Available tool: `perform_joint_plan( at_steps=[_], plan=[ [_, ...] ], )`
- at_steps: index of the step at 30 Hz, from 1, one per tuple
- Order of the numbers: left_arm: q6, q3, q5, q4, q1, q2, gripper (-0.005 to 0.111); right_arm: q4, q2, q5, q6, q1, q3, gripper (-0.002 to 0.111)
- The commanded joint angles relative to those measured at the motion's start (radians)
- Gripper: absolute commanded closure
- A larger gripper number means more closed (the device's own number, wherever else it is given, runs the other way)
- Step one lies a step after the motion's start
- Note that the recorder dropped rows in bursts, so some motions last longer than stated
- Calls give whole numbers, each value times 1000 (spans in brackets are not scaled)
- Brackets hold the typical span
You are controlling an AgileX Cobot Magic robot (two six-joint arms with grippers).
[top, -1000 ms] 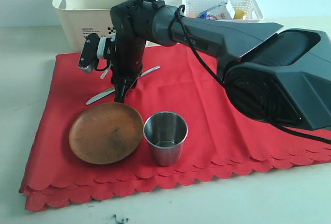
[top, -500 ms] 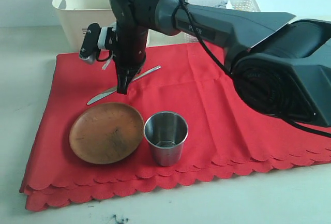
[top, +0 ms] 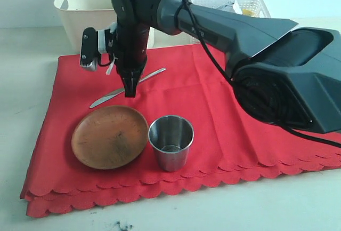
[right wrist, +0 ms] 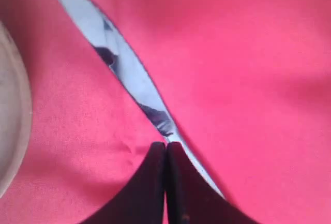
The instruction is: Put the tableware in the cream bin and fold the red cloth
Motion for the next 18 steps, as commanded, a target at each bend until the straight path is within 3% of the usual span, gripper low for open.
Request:
perform_joint_plan(
  at_steps=[1, 4, 7, 14, 18],
  plan=[
    [1, 2, -3, 0, -5, -7, 104, -14, 29, -24, -44, -2, -9, 108],
    [1, 2, -3, 0, -5, -7, 104, -10, 31, -54, -46, 5, -9, 106],
    [1, 2, -3, 0, -5, -7, 104, -12, 31, -69, -68, 13, -9, 96],
    [1, 2, -3, 0, -5, -7, 104, -7, 35, -69, -80, 20, -9, 62],
    [1, 2, -3, 0, -5, -7, 104, -7, 37, -69, -80, 20, -9, 61]
  ],
)
